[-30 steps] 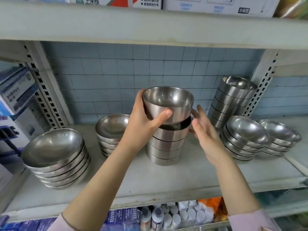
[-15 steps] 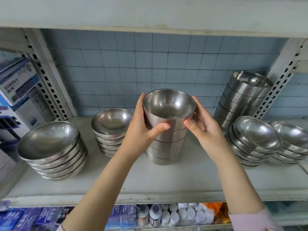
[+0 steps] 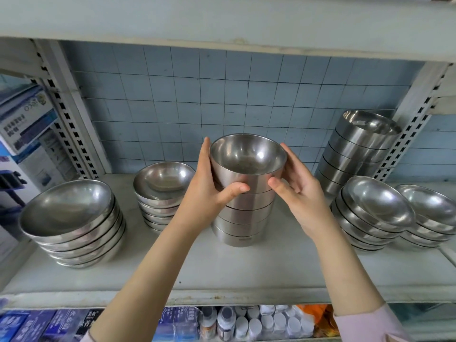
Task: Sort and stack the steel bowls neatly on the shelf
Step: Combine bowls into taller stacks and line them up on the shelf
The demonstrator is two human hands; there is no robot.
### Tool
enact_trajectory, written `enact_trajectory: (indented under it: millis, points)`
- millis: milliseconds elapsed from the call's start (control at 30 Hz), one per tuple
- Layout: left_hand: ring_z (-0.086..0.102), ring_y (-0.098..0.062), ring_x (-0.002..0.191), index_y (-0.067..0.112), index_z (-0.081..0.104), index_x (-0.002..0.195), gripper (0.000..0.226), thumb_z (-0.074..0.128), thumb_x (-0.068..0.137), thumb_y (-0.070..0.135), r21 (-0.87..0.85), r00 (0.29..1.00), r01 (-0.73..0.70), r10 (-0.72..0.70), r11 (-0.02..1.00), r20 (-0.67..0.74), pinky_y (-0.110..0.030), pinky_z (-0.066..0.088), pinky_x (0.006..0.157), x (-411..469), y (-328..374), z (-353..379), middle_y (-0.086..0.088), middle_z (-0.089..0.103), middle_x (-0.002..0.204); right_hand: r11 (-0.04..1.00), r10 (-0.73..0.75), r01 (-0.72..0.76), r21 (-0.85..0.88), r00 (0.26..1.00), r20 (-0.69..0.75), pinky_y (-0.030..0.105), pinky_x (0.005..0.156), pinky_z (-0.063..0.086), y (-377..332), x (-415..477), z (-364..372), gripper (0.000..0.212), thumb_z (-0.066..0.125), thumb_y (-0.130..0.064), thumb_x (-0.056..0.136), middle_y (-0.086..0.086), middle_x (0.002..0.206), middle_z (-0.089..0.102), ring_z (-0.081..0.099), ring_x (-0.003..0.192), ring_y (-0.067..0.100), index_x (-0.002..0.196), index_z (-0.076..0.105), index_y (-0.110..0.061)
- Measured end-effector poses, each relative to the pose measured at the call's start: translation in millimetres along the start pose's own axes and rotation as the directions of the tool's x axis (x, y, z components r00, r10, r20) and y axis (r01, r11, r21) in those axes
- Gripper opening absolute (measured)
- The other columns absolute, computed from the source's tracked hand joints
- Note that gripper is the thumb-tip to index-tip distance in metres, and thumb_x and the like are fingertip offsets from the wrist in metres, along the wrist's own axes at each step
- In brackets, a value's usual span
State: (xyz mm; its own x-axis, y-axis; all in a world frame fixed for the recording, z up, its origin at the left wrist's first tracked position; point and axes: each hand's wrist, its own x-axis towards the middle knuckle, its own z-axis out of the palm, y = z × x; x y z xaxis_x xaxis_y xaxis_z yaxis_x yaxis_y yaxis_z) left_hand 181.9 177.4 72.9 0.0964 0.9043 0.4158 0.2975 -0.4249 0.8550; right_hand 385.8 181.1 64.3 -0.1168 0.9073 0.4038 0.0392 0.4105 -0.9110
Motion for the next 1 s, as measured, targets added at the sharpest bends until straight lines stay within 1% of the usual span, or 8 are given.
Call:
enact_trajectory:
  millis: [100, 267, 367, 500, 667, 800, 867, 1000]
  points:
    - [0.023, 0.015, 0.136, 0.019, -0.002, 0.154, 0.131, 0.063, 0.058, 0.081, -0.080, 1.000, 0.000, 0.000, 0.997, -0.005, 0.001, 0.023, 0.103, -5, -3, 5, 0.012, 0.022, 0.158, 1.000, -0.001, 0.001, -0.006, 1.000, 0.010, 0.013, 0.098, 0.043, 0, -3, -1, 0.079, 0.075, -0.031, 0.081, -0.016, 0.146, 0.052, 0.048, 0.134, -0.004, 0.149, 0.035, -0.032]
    - [0.037, -0.005, 0.138, 0.016, 0.024, 0.149, 0.097, 0.067, 0.074, 0.060, -0.129, 0.998, -0.061, 0.062, 0.990, 0.000, -0.015, 0.031, 0.108, -13, 0, 11, 0.009, 0.041, 0.148, 1.000, 0.028, -0.028, 0.006, 1.000, 0.005, 0.023, 0.111, 0.040, 3, -7, 0, 0.087, 0.078, -0.051, 0.074, -0.014, 0.152, 0.047, 0.045, 0.138, 0.001, 0.147, 0.032, -0.041]
    - [0.036, -0.009, 0.140, 0.016, 0.022, 0.150, 0.094, 0.069, 0.078, 0.053, -0.142, 0.997, -0.067, 0.070, 0.988, 0.017, -0.024, 0.031, 0.113, -9, -3, 10, 0.007, 0.040, 0.149, 0.998, 0.070, -0.070, 0.005, 0.998, -0.002, 0.026, 0.111, 0.039, 3, -7, 0, 0.097, 0.077, -0.067, 0.069, -0.017, 0.152, 0.046, 0.045, 0.139, 0.003, 0.150, 0.029, -0.041]
    - [0.025, -0.008, 0.145, 0.017, 0.005, 0.154, 0.106, 0.067, 0.078, 0.056, -0.203, 0.993, 0.103, -0.088, 0.974, 0.083, -0.040, 0.024, 0.119, -27, -24, 16, 0.006, 0.026, 0.158, 0.954, 0.278, -0.273, 0.121, 0.960, -0.028, 0.045, 0.108, 0.044, 8, -12, 7, 0.088, 0.058, -0.086, 0.068, -0.015, 0.142, 0.058, 0.055, 0.132, 0.017, 0.145, 0.041, -0.048]
    - [0.036, 0.014, 0.131, 0.024, 0.012, 0.153, 0.093, 0.059, 0.082, 0.062, -0.318, 0.936, 0.353, -0.328, 0.880, 0.130, -0.013, 0.029, 0.111, -62, -41, 29, 0.019, 0.038, 0.148, 0.820, 0.541, -0.507, 0.264, 0.838, -0.073, 0.051, 0.103, 0.047, 11, -15, 16, 0.076, 0.049, -0.078, 0.066, -0.011, 0.130, 0.066, 0.065, 0.109, 0.017, 0.129, 0.060, -0.037]
    - [0.048, -0.017, 0.131, 0.013, 0.033, 0.145, 0.110, 0.057, 0.064, 0.083, -0.468, 0.844, 0.506, -0.529, 0.724, 0.095, -0.037, 0.036, 0.113, -58, -51, 28, -0.011, 0.043, 0.147, 0.778, 0.591, -0.534, 0.332, 0.801, -0.097, 0.056, 0.100, 0.048, 7, -15, 21, 0.072, 0.058, -0.075, 0.061, -0.007, 0.120, 0.068, 0.063, 0.110, 0.021, 0.121, 0.066, -0.036]
    - [0.049, -0.021, 0.129, 0.012, 0.041, 0.140, 0.108, 0.060, 0.059, 0.082, -0.504, 0.844, 0.501, -0.525, 0.704, 0.105, -0.039, 0.040, 0.111, -56, -53, 26, -0.014, 0.047, 0.141, 0.761, 0.614, -0.549, 0.346, 0.781, -0.113, 0.059, 0.100, 0.047, 6, -15, 24, 0.085, 0.062, -0.078, 0.054, -0.006, 0.130, 0.066, 0.061, 0.118, 0.024, 0.128, 0.063, -0.035]
    - [0.055, -0.009, 0.123, 0.021, 0.048, 0.136, 0.102, 0.065, 0.057, 0.082, -0.489, 0.866, 0.479, -0.483, 0.729, 0.128, -0.039, 0.041, 0.110, -55, -52, 22, 0.008, 0.061, 0.130, 0.763, 0.623, -0.555, 0.331, 0.768, -0.149, 0.059, 0.097, 0.049, -1, -20, 28, 0.092, 0.061, -0.080, 0.053, -0.002, 0.136, 0.063, 0.059, 0.125, 0.027, 0.133, 0.060, -0.034]
